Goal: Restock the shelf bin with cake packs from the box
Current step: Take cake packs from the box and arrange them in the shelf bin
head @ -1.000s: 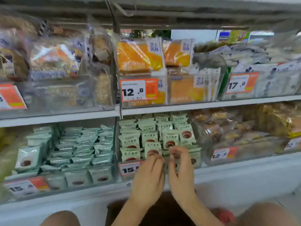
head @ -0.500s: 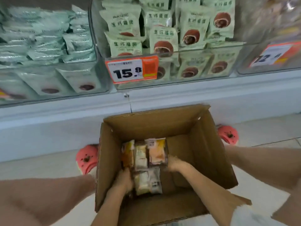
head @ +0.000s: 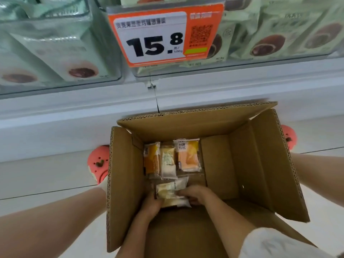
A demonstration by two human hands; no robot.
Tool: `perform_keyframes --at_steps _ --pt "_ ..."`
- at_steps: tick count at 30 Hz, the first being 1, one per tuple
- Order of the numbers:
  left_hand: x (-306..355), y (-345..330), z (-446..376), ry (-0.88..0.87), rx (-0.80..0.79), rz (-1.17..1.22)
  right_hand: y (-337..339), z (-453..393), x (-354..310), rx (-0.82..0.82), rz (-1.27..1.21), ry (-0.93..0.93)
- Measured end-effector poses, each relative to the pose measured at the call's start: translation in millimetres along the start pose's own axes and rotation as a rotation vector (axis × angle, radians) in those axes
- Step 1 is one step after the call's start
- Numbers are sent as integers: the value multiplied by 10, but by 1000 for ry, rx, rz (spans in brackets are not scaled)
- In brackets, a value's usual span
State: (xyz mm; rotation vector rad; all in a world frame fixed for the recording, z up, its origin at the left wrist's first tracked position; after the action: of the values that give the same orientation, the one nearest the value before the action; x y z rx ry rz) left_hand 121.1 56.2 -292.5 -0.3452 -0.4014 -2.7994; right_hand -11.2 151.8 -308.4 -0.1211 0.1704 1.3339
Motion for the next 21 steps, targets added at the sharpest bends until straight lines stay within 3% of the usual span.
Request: perform_keyframes --at_steps 4,7,12,14,16,19,21 --pt "113 -40 171 -23 -83 102 -97 66 32 -76 -85 63" --pt "237 -81 289 -3 -151 258 -133 165 -67 7 -90 301" --pt "511 -339 569 3 -408 613 -18 860 -244 387 291 663" --pt "608 -378 691 -48 -412 696 -21 1174 -279 490 520 800" --pt "682 -323 759 -102 -360 851 -40 1404 -262 467 617 883" --pt "791 -156 895 -143 -311 1114 30 1653 -229 331 462 993" --pt "883 -91 1034 -198 -323 1160 271 1811 -264 515 303 1087"
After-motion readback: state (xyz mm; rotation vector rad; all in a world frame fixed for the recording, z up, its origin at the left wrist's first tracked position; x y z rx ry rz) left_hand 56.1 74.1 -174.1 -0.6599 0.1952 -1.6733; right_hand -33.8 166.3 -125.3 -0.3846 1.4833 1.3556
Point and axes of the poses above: each hand's wrist, its own z-axis away from the middle knuckle, its own y-axis out of the back of the hand, x = y × z, the point moved 5 cm from there along -z, towards the middle knuckle, and after that the axes turned 5 degrees about y, right-handed, at the moved point
